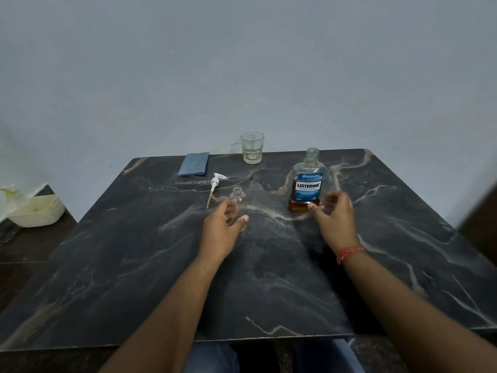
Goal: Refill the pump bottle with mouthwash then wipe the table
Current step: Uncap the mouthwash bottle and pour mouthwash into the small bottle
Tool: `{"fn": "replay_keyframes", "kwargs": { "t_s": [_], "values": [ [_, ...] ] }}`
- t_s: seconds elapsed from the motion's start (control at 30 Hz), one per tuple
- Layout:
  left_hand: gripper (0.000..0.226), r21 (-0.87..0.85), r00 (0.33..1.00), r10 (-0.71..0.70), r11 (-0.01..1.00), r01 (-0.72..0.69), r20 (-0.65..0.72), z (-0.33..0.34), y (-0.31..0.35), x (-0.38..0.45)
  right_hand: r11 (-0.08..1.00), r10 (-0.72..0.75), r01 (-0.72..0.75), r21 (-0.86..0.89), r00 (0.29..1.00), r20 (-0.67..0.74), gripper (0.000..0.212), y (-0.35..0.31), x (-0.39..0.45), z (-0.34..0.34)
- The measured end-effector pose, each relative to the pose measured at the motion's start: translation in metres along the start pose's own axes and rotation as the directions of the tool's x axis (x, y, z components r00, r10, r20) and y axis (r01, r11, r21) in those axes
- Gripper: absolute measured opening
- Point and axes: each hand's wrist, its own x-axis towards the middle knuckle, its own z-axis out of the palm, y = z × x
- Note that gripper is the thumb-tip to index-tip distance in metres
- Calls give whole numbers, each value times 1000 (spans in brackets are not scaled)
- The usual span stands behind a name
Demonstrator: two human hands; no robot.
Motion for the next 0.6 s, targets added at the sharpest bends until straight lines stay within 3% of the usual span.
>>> {"fn": "replay_keyframes", "kwargs": {
  "t_s": [0.17, 0.37, 0.6],
  "values": [
    [41, -30, 1000, 12, 999, -12, -6, 7, -4, 2, 976, 81, -111, 189, 984, 159, 63, 10, 32, -5],
    [49, -53, 1000, 6, 999, -6, -8, 8, -7, 1, 889, 72, -214, 404, 938, 339, 44, 16, 52, 3],
    [54, -68, 1000, -3, 998, 3, 8, 8, -7, 0, 901, 29, -221, 372, 889, 457, 38, 5, 49, 11]
  ]
}}
